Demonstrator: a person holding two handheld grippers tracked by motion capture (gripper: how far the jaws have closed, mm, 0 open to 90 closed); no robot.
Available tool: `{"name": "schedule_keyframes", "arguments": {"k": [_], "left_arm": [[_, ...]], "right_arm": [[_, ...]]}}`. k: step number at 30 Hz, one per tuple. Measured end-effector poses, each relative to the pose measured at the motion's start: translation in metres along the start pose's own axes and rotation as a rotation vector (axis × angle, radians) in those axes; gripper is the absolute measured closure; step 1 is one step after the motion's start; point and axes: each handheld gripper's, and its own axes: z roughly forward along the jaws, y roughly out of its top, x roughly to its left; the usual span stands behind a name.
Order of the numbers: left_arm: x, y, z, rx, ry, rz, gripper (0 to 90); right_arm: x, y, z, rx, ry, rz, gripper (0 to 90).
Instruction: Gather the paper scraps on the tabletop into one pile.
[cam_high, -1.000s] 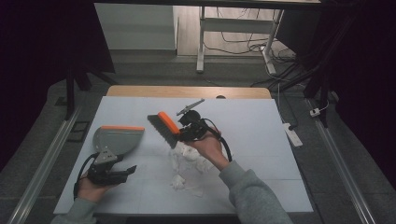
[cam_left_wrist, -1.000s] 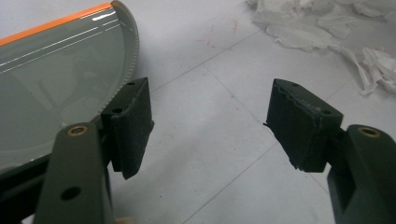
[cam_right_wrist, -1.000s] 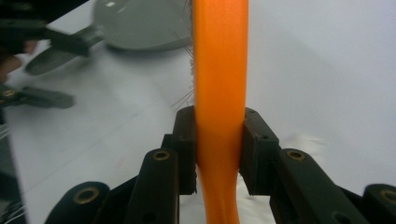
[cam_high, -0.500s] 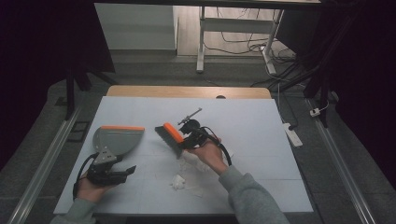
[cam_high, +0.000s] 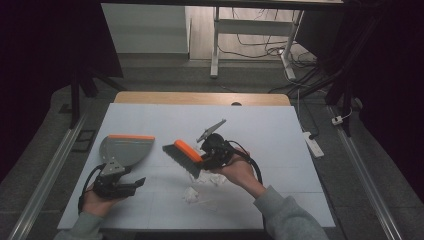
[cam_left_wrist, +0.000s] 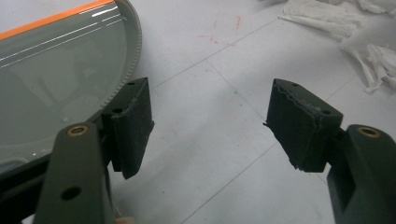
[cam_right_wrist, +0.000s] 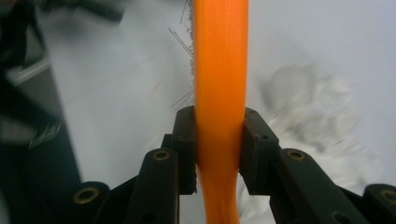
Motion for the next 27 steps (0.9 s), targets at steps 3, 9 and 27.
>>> {"name": "schedule_keyframes", "arguments": {"k": [3,9,27], "left_arm": [[-0.001,0.0,0.001,0.003,-0.002,0.003,32.0],[-0.001,0.0,0.001,0.004,0.001,0.003,32.0],[0.001,-0.001,0.001,0.007,0.002,0.001,32.0]], "right_arm": [[0.011,-0.01,0.001,0.061,0.019,-0.057,70.4],[0.03,-0.025,0.002,0.17,0.08,-0.131,70.4],[0.028,-0.016,0.032,0.398,0.009,-0.234,70.4]]}}
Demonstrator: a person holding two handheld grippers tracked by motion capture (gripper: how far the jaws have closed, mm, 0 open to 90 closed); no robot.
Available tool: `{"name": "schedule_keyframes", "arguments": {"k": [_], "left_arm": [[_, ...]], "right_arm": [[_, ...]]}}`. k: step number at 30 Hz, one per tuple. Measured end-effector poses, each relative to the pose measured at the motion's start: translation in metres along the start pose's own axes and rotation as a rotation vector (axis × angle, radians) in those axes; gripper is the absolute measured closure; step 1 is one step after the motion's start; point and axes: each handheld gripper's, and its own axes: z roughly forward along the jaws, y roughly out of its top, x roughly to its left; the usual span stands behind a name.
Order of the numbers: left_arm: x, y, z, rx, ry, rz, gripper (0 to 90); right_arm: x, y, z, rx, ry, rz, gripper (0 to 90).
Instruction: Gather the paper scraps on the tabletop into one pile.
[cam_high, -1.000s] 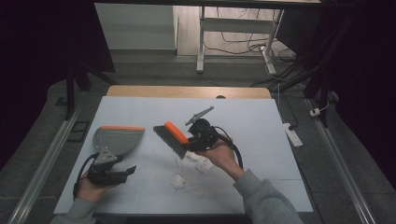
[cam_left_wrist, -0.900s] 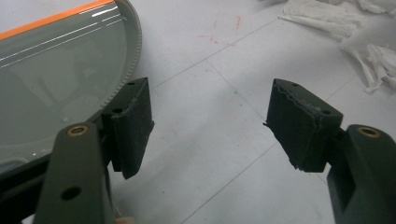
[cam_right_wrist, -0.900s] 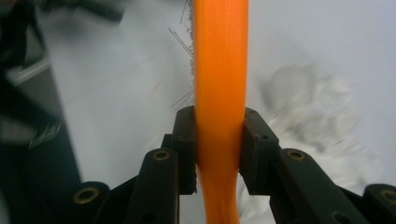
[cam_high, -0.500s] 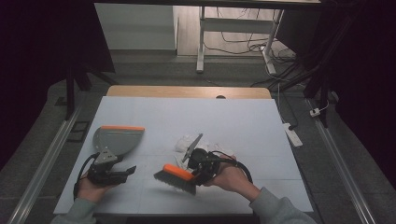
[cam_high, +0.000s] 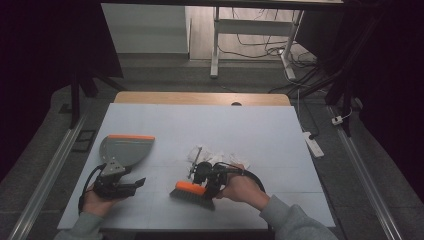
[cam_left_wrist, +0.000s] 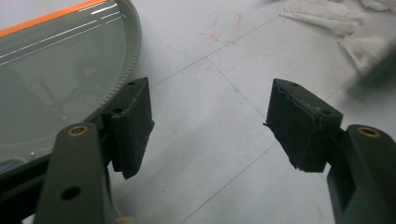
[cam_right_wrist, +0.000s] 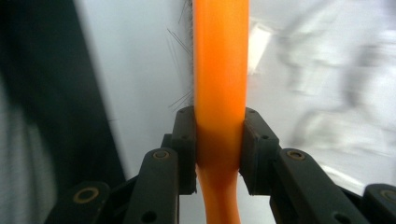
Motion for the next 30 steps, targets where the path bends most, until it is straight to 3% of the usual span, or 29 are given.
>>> {"name": "schedule_keyframes", "arguments": {"k": [6,10,13,17,20,22,25,30], "left_arm": [[0.0,0.0,0.0,0.001,0.0,0.0,32.0],[0.0,0.0,0.001,0.002,0.001,-0.001,32.0],[0.0,0.0,0.001,0.004,0.001,0.0,32.1],[0.0,0.0,0.0,0.002,0.004,-0.001,32.1],[0.0,-0.001,-0.001,-0.002,0.01,-0.002,32.1],[0.0,-0.001,-0.001,-0.005,0.009,-0.007,32.1],[0.001,-0.001,-0.001,-0.002,0.008,-0.005,32.1],[0.002,-0.001,-0.001,-0.002,0.01,-0.007,32.1]], "right_arm": [[-0.032,-0.005,-0.009,-0.007,-0.129,0.064,70.5],[-0.041,-0.012,-0.023,-0.111,-0.107,0.134,70.4],[-0.038,-0.014,-0.038,-0.174,-0.121,0.137,70.4],[-0.026,-0.008,-0.047,-0.246,-0.081,0.131,70.4],[-0.015,0.006,-0.037,-0.253,-0.027,0.121,70.4],[-0.009,0.014,-0.023,-0.241,-0.009,0.095,70.4],[-0.005,0.024,-0.002,-0.24,0.063,0.099,70.4],[-0.006,0.031,0.015,-0.261,0.065,0.126,70.4]]}}
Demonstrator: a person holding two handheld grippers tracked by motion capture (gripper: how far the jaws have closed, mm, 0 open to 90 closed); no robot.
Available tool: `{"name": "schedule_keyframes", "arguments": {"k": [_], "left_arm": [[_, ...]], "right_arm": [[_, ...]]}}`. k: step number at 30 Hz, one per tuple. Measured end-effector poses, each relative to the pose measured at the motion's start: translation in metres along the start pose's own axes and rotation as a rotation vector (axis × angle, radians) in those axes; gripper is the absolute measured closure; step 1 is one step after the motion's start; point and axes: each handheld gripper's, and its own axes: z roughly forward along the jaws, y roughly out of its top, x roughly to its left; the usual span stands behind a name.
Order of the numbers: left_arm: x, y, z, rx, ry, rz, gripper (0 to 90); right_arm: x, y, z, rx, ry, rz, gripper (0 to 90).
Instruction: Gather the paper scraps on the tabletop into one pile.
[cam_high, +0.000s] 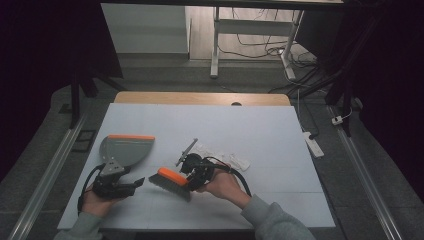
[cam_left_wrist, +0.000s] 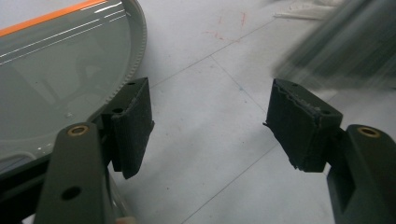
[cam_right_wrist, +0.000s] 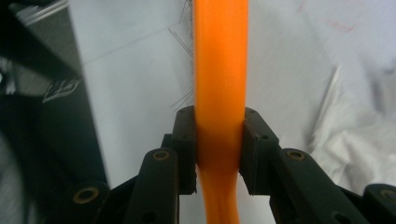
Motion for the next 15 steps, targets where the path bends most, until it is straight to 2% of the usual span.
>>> {"name": "schedule_keyframes", "arguments": {"k": [1,3,5,8,11,12,13,15], "left_arm": [[0.0,0.0,0.0,0.0,0.0,0.0,32.1],[0.0,0.0,0.0,-0.001,0.001,0.0,32.1],[0.0,0.0,0.0,0.001,0.0,0.002,32.1],[0.0,0.0,0.001,0.003,-0.001,0.002,32.1],[0.0,0.0,0.001,0.003,-0.003,0.002,32.2],[0.0,0.0,0.001,0.004,-0.003,0.002,32.2],[0.0,0.0,0.002,0.005,-0.002,0.002,32.1],[-0.001,0.0,0.002,0.007,-0.002,0.002,32.1]], "right_arm": [[-0.004,0.0,0.0,0.004,-0.012,0.008,70.4],[-0.013,-0.003,-0.001,0.007,-0.067,0.031,70.4],[-0.025,-0.009,-0.006,-0.009,-0.081,0.078,70.3],[-0.04,-0.017,-0.017,-0.02,-0.167,0.115,70.4],[-0.048,-0.025,-0.031,-0.062,-0.188,0.159,70.4],[-0.049,-0.027,-0.037,-0.089,-0.169,0.172,70.4],[-0.048,-0.028,-0.043,-0.117,-0.154,0.179,70.4],[-0.045,-0.029,-0.056,-0.155,-0.162,0.173,70.4]]}}
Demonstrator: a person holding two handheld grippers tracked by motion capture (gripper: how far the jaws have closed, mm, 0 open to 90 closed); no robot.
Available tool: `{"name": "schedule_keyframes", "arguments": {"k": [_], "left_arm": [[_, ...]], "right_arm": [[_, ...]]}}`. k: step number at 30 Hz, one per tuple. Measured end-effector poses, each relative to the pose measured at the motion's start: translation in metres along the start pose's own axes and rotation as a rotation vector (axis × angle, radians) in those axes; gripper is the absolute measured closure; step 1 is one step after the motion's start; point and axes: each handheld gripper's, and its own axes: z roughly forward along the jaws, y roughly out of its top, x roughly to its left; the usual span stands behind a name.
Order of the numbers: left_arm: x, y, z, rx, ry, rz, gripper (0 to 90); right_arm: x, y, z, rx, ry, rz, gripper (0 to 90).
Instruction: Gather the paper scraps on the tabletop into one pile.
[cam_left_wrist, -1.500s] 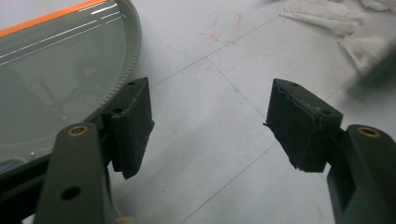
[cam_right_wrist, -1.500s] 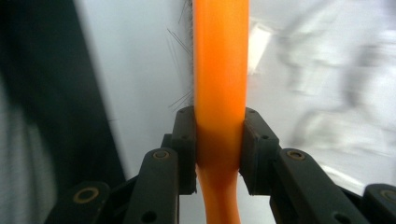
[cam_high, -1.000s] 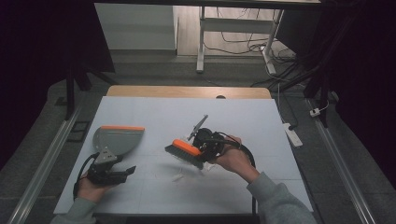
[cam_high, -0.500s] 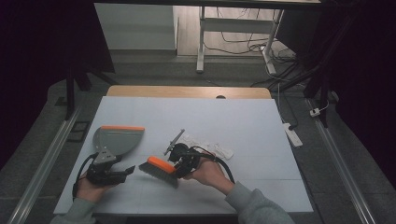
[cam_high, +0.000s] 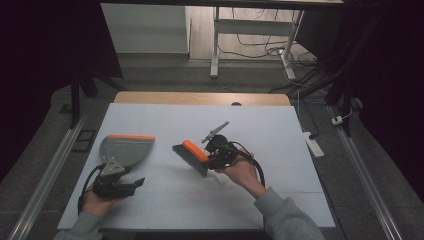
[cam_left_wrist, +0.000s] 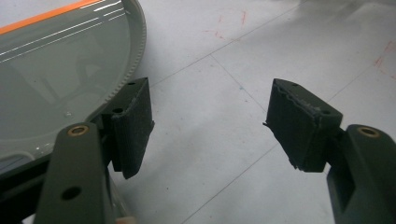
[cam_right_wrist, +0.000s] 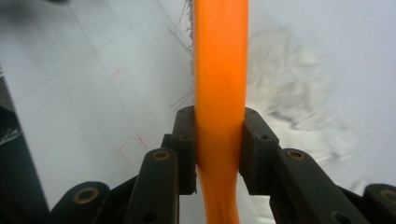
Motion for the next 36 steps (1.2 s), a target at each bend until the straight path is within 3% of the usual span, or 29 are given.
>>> {"name": "schedule_keyframes", "arguments": {"k": [3,8,11,15,18,21,26,36], "left_arm": [[-0.001,0.0,0.0,-0.001,0.0,0.003,32.1],[0.0,-0.001,-0.001,-0.006,0.003,-0.004,32.1],[0.0,-0.002,-0.002,-0.004,-0.001,0.0,32.1],[0.0,-0.003,-0.002,-0.005,-0.008,0.001,32.2],[-0.001,-0.002,-0.002,-0.007,-0.013,0.007,32.2],[-0.002,-0.002,-0.001,-0.007,-0.014,0.012,32.2],[-0.003,-0.002,-0.001,-0.007,-0.01,0.01,32.2],[-0.004,-0.001,-0.002,-0.006,-0.01,0.015,32.2]], "right_arm": [[-0.005,0.0,-0.018,-0.059,-0.002,0.02,70.4],[-0.026,-0.012,-0.045,-0.095,-0.083,0.1,70.4],[-0.042,-0.03,-0.055,-0.064,-0.182,0.169,70.4],[-0.065,-0.057,-0.062,0.015,-0.286,0.276,70.4],[-0.079,-0.073,-0.063,0.068,-0.332,0.338,70.4],[-0.088,-0.084,-0.059,0.12,-0.369,0.359,70.4],[-0.093,-0.087,-0.047,0.167,-0.374,0.36,70.4],[-0.083,-0.068,-0.033,0.194,-0.299,0.331,70.5]]}}
